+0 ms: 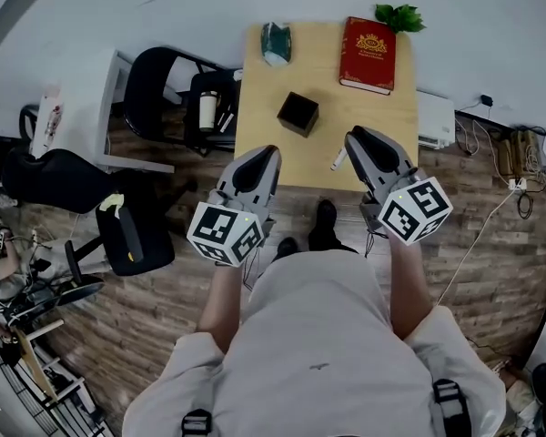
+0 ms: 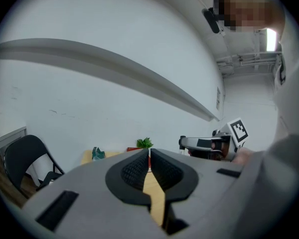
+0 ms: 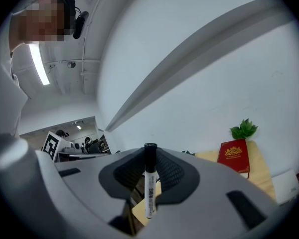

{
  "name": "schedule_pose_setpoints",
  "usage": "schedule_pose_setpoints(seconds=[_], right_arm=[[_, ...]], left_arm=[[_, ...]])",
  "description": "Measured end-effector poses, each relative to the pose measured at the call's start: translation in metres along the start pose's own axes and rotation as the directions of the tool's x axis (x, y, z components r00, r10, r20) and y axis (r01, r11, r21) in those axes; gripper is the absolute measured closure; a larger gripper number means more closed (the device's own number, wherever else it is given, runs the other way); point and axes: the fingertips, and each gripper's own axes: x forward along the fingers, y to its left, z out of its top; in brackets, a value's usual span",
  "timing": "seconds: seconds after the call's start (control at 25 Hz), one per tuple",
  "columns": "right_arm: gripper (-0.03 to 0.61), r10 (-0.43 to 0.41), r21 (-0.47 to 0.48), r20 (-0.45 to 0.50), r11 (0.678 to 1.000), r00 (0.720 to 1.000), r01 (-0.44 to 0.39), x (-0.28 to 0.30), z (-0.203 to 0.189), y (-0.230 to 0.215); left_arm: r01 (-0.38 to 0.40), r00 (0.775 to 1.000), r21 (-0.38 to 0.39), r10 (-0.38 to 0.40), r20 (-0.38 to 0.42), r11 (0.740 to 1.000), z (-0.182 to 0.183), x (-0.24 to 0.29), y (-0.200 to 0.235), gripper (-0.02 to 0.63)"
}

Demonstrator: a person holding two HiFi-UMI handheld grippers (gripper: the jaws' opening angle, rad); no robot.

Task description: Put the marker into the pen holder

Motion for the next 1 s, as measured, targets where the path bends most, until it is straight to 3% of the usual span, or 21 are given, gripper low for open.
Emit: schedule_pose_setpoints(seconds=[0.44,1.0], right_arm=[[0.512,0.058,0.009,-0.04,0.998,0.998,-0.058,0.012,0.001,-0.028],[0.512,0.087,0.022,-0.063,0.996,0.994,-0.086,0.018,-0.003,-0.028]], left_arm=[[-0.059,0.998,-0.044,0.06,0.01,0.997,-0.006,0.026,-0.001,0.6],[-0.084,0.996,-0.05,0.084,0.001,0.995,-0.01,0.021,-0.004,0.6]])
